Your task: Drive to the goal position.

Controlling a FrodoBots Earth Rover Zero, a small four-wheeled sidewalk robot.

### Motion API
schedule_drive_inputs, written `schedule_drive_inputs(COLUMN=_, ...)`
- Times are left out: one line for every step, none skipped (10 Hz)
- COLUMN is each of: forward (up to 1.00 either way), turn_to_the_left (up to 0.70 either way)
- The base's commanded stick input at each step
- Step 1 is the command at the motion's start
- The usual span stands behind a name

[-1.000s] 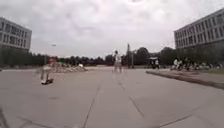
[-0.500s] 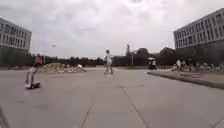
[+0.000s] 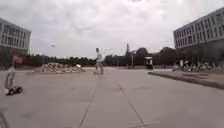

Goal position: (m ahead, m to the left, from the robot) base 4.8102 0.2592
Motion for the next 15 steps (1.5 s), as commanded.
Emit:
schedule_drive_inputs(forward=0.70, turn_to_the_left=0.00)
schedule_drive_inputs(forward=0.70, turn_to_the_left=0.00)
schedule_drive_inputs(forward=0.70, turn_to_the_left=0.00)
schedule_drive_inputs(forward=0.70, turn_to_the_left=0.00)
schedule_drive_inputs(forward=0.70, turn_to_the_left=0.00)
schedule_drive_inputs(forward=0.70, turn_to_the_left=0.00)
schedule_drive_inputs(forward=0.70, turn_to_the_left=0.00)
schedule_drive_inputs(forward=0.70, turn_to_the_left=0.00)
schedule_drive_inputs(forward=0.70, turn_to_the_left=0.00)
schedule_drive_inputs(forward=0.70, turn_to_the_left=0.00)
schedule_drive_inputs(forward=0.70, turn_to_the_left=0.00)
schedule_drive_inputs(forward=0.70, turn_to_the_left=0.00)
schedule_drive_inputs(forward=0.70, turn_to_the_left=0.00)
schedule_drive_inputs(forward=0.70, turn_to_the_left=0.00)
schedule_drive_inputs(forward=0.70, turn_to_the_left=0.00)
